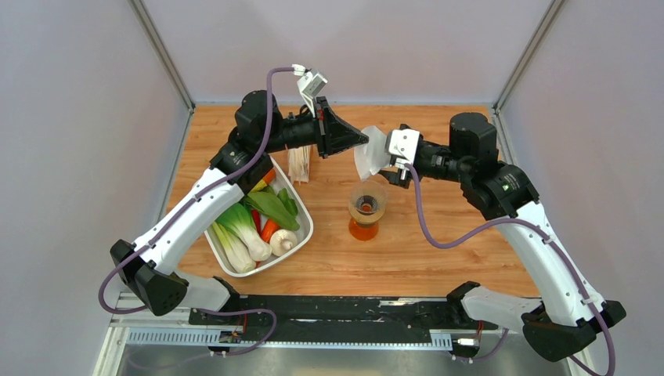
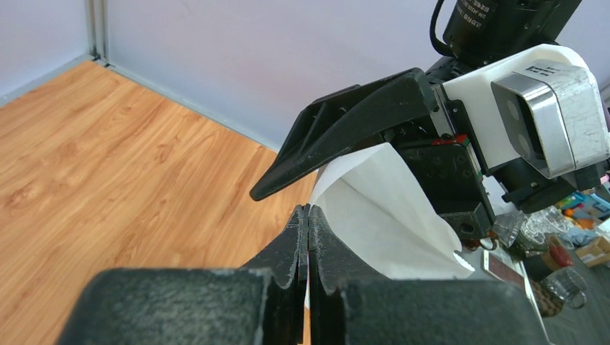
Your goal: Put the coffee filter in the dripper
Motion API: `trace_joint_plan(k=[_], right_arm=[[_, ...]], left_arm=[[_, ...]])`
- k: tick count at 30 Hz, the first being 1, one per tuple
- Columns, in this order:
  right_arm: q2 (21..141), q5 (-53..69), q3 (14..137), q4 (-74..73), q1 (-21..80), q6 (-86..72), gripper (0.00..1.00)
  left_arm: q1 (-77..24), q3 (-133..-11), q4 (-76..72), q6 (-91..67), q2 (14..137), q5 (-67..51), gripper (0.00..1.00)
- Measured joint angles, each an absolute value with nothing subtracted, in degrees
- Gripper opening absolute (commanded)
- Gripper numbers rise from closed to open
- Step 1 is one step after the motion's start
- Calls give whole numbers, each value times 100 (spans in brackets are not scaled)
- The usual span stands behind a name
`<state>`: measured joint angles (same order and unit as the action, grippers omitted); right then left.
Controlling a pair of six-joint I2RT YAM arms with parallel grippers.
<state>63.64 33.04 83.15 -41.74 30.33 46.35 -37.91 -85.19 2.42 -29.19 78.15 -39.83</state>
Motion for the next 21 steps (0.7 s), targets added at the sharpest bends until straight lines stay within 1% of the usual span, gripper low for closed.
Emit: trace_joint_plan(k=[5, 8, 12, 15, 20, 21], right_arm=[[6359, 3299, 8315, -4174, 3033, 4672, 54], [6335, 3301, 8315, -4174, 3033, 4687, 47], [6281, 3306, 8315, -4174, 3033, 4703, 45], [6267, 3304, 8313, -4174, 3033, 4703, 38], [6267, 3306, 8315, -4174, 3030, 4703, 30], [6267, 3308, 8315, -4174, 3030, 4703, 32]], left_arm=[[-3791, -8519, 246, -2921, 7815, -3979, 0], [-3791, -8519, 268, -2919, 7815, -3977, 0], [-3791, -8543, 373, -2912, 7815, -3955, 0], [-3791, -8586, 427, -2902, 7815, -3957, 0], [-3791, -8602, 473, -2897, 7815, -3988, 0], [-3791, -8602, 482, -2897, 7815, -4003, 0]])
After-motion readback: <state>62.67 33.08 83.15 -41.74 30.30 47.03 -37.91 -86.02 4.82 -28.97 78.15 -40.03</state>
